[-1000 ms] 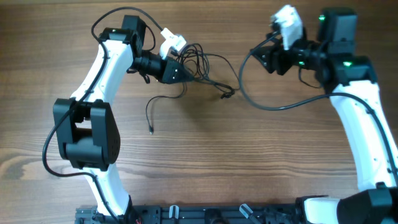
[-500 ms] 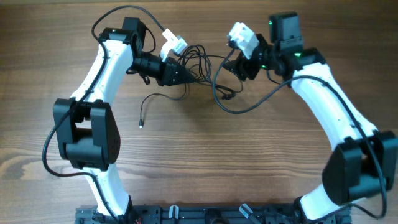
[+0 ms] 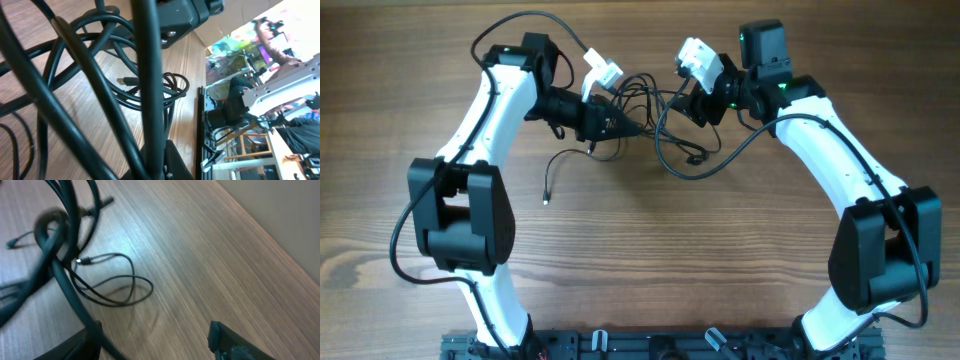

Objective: Untangle cables

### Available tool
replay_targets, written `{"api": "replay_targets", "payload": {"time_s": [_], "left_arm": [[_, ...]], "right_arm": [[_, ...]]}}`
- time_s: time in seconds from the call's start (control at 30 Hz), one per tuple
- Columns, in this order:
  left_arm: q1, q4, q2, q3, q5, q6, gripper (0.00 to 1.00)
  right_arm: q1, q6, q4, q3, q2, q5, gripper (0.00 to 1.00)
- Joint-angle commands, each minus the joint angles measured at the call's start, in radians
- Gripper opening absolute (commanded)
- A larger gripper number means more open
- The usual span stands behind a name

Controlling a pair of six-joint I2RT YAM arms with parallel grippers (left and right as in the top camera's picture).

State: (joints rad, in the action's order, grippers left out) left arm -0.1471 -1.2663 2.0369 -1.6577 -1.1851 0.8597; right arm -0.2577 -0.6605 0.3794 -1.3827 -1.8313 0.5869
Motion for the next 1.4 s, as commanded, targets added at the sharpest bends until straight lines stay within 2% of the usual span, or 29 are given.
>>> {"api": "replay_targets", "payload": {"time_s": [0.0,0.03,0.1,0.23,0.47,0.63,0.83,1.13,1.17,1.2,1.23,1.3,1.37], "left_arm": [[-0.041,-0.003,0.004,0.003,-0.054,0.023,0.04],[-0.047,-0.003,0.004,0.003,-0.053,0.023,0.04],[-0.052,0.000,0.004,0.003,-0.056,0.023,0.04],[-0.035,0.013,0.004,0.003,-0.057,-0.008,0.04],[0.027,0.203,0.004,0.003,-0.056,-0.297,0.05],[0.035,0.308,0.004,0.003,-0.021,-0.447,0.05],[0.035,0.328,0.004,0.003,-0.006,-0.465,0.05],[0.034,0.329,0.004,0.003,0.009,-0.463,0.05],[0.034,0.328,0.004,0.003,0.008,-0.463,0.05],[0.034,0.328,0.004,0.003,0.008,-0.464,0.04],[0.034,0.328,0.004,0.003,0.008,-0.463,0.04],[0.031,0.328,0.004,0.003,0.008,-0.463,0.04],[0.018,0.323,0.004,0.003,0.008,-0.444,0.04]], "right_arm": [[-0.014,-0.016,-0.013,-0.010,-0.017,0.070,0.60],[-0.014,-0.016,-0.015,-0.010,-0.017,0.070,0.55],[-0.013,-0.017,-0.024,-0.010,-0.017,0.069,0.04],[0.004,0.037,-0.029,-0.010,0.030,0.169,0.04],[0.034,0.096,-0.020,-0.010,0.223,0.198,0.04],[0.035,0.100,-0.019,-0.010,0.324,0.180,0.04],[0.037,0.171,-0.009,-0.010,0.358,-0.069,0.04],[0.037,0.303,0.128,-0.010,0.340,-0.445,0.04],[0.037,0.302,0.144,-0.010,0.338,-0.456,0.08],[0.037,0.303,0.166,-0.010,0.334,-0.459,0.34],[0.037,0.306,0.180,-0.010,0.332,-0.455,0.71],[0.036,0.304,0.199,-0.010,0.332,-0.415,0.81],[0.036,0.296,0.198,-0.010,0.332,-0.277,0.78]]}}
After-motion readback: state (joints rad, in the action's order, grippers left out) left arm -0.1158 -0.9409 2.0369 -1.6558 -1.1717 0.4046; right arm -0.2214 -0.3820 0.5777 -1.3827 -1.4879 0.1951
